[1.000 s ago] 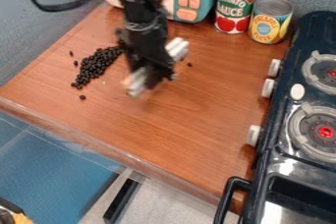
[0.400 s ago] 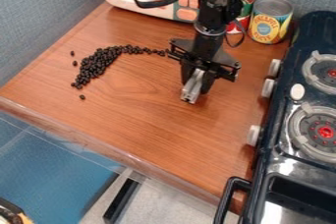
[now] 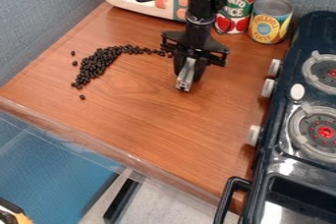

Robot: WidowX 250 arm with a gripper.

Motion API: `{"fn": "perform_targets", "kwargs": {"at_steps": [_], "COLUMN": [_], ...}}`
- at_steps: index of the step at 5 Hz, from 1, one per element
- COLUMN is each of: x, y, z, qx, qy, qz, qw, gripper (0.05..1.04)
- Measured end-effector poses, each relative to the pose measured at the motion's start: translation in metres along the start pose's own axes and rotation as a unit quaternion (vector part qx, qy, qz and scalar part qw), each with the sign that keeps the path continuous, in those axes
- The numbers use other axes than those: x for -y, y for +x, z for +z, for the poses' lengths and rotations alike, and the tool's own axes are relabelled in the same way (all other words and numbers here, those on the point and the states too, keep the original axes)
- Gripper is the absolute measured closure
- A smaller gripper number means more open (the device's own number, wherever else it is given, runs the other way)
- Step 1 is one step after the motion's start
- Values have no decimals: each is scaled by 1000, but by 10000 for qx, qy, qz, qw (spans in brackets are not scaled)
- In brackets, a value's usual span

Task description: Sweep into pile

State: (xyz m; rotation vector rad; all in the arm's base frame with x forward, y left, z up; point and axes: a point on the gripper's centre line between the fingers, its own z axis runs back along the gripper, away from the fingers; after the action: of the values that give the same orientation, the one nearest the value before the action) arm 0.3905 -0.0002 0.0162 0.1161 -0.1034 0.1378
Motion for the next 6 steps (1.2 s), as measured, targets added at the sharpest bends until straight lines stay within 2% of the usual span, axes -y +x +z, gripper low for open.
{"fn": "perform_targets", "kwargs": {"at_steps": [1,2,3,4,5,6], "x": [-16,-34,-46,-62,-85,-96], "y": [3,8,3,-3,-16,-25], "z": [-3,-6,-12,-13,-13,-10], "qx": [9,64,72,8,-125,-278], "qy": [-51,-57,-15,-37,-68,-236], "qz": [178,620,807,1230,1808,2122], "qw": [9998,9980,9967,9924,9834,9765], "gripper": [698,698,698,698,698,698]}}
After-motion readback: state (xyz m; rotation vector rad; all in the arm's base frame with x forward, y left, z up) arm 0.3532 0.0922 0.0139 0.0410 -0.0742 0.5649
